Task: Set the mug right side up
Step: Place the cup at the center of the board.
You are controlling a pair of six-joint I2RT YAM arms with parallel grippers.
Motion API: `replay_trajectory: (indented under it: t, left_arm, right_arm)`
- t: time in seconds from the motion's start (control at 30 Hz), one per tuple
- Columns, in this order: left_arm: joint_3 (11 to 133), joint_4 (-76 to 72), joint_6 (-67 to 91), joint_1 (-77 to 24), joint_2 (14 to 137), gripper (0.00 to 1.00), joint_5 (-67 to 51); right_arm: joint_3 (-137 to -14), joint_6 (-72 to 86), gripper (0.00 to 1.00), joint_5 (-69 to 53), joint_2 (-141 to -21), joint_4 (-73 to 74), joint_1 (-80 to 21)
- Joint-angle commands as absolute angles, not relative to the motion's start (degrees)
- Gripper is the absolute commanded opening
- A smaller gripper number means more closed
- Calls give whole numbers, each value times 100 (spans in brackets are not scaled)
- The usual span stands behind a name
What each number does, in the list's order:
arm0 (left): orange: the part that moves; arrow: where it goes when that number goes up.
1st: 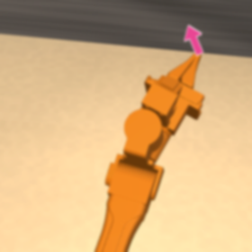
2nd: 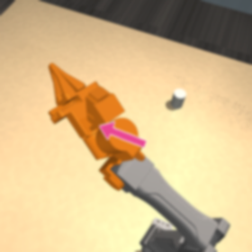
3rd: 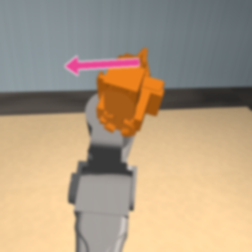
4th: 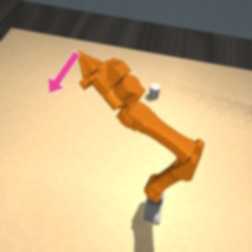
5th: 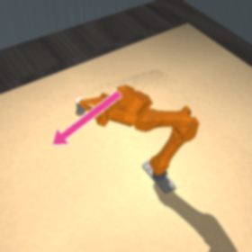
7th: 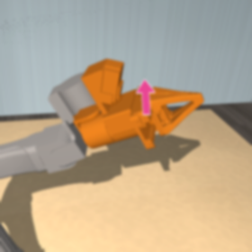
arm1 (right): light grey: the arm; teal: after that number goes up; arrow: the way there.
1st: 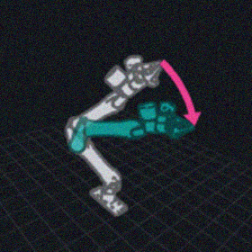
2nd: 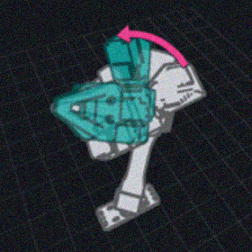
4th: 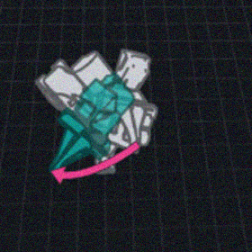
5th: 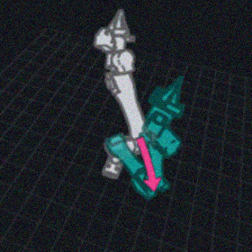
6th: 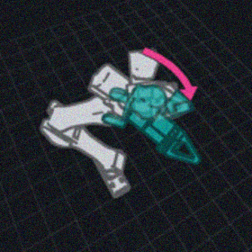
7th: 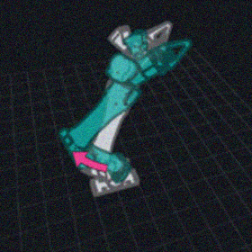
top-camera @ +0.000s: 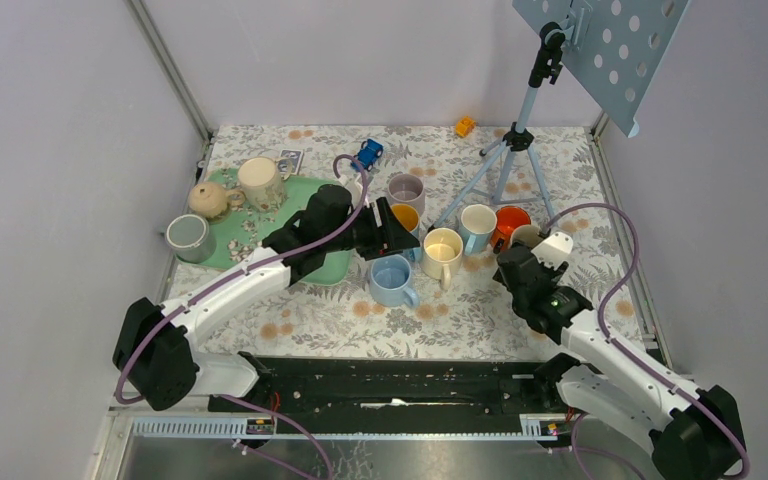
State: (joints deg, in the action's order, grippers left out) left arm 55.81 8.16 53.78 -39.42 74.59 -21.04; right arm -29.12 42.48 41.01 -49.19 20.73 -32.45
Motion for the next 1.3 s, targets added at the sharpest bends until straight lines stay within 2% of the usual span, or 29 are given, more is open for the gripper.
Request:
replay_trajectory:
  t: [0.0,0.1,0.17,0.4,0.63,0.83,1.0,1.27]
  left_arm:
    - [5633,736,5278,-3898,7230,62,-2137]
    - [5650,779,5260,-3884,7203,62,-2111]
    - [5659,822,5242,-3865,7178,63,-2082]
    - [5724,1086,5089,-3827,6985,72,-1817]
    - [5871,1583,4861,-3780,6686,98,-1264]
    - [5995,2310,4666,-3710,6389,99,-377]
    - [6135,2995,4724,-3540,6194,99,830]
    - [6814,4004,4825,-2835,6650,99,2200]
  right_arm:
    - [-3173,4325,78,4155,-4750,2299,-3211]
    - [-3270,4338,93,4072,-4656,2452,-3209]
    - [-3351,4344,99,4017,-4578,2584,-3209]
    - [-3579,4160,100,3424,-4088,2742,-3209]
    - [-3759,3849,100,2377,-3750,2640,-3213]
    - [-3790,3805,100,1648,-3626,2400,-3222]
    - [-3768,3837,100,1137,-3663,2113,-3218]
    - [-3781,3730,100,644,-3833,1624,-3221]
